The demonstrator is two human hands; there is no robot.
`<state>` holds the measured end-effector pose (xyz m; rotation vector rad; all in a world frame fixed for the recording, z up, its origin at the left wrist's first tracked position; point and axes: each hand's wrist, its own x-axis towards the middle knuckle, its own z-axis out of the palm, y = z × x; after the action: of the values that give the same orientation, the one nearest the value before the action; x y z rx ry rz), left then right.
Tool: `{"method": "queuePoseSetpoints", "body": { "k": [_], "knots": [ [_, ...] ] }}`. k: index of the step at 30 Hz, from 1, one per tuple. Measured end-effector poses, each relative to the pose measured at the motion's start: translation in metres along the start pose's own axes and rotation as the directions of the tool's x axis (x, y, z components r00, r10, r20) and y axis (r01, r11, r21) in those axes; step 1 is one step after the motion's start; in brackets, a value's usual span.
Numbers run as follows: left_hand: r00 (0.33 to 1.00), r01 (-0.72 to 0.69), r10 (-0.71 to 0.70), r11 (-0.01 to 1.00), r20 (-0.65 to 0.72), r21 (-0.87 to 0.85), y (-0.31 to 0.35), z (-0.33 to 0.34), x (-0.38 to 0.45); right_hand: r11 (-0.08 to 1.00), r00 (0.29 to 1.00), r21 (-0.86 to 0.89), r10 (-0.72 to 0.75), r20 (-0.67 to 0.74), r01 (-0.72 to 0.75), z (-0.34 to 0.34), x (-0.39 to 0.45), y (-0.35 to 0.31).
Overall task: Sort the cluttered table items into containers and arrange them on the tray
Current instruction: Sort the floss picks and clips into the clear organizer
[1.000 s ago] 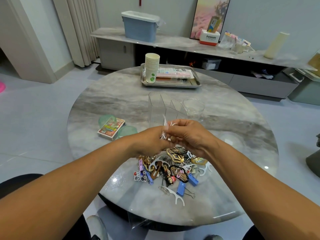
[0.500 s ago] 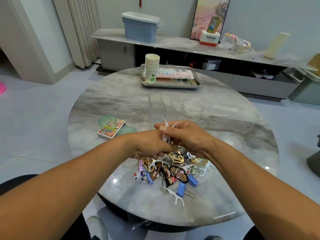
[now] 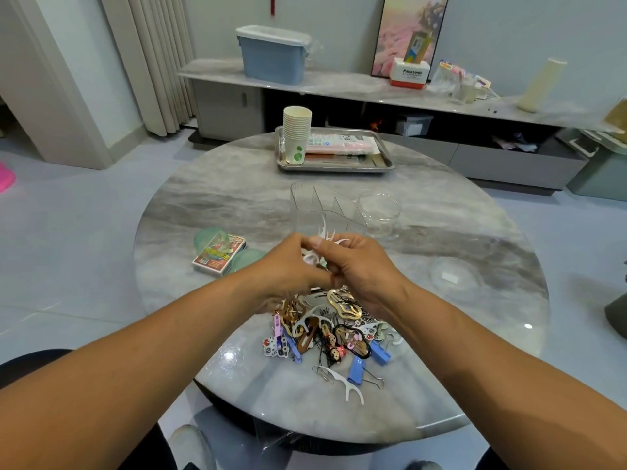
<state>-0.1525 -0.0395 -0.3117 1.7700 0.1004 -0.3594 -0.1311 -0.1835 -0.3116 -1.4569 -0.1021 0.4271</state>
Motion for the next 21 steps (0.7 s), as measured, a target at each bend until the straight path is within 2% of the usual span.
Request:
{"method": "queuePoseSetpoints", "body": {
  "k": [3, 6, 9, 11, 13, 19, 21],
  "knots": [
    [1.000, 0.023, -0.022, 0.999, -0.006, 0.025, 0.010, -0.017, -0.002, 0.990, 0.991, 0.119, 0.091, -0.102, -0.079, -0.006, 0.005, -0.007],
    [0.995, -0.013, 0.038, 0.967, -0.092, 0.256, 0.017, -0.045, -0.005, 0.962, 0.974, 0.248, 0.154, -0.165, -0.111, -0.017, 0.010, -0.010],
    [0.974, 0.078, 0.047, 0.848, -0.221, 0.524, 0.012, -0.073, -0.005, 0.941, 0.965, 0.312, 0.193, -0.180, -0.130, -0.025, 0.011, -0.012],
    [0.975, 0.173, -0.048, 0.770, -0.215, 0.614, 0.004, -0.079, -0.004, 0.939, 0.962, 0.318, 0.201, -0.187, -0.134, -0.027, 0.011, -0.012],
    [0.977, 0.202, -0.090, 0.684, -0.194, 0.701, -0.009, -0.075, -0.002, 0.934, 0.961, 0.330, 0.205, -0.188, -0.135, -0.025, 0.012, -0.011],
    [0.963, 0.212, 0.015, 0.566, -0.267, 0.796, -0.030, -0.071, 0.004, 0.935, 0.965, 0.332, 0.193, -0.175, -0.126, -0.022, 0.012, -0.010],
    [0.954, 0.211, 0.090, 0.482, -0.287, 0.850, -0.030, -0.070, 0.003, 0.938, 0.966, 0.322, 0.189, -0.176, -0.125, -0.022, 0.011, -0.009]
  ]
}}
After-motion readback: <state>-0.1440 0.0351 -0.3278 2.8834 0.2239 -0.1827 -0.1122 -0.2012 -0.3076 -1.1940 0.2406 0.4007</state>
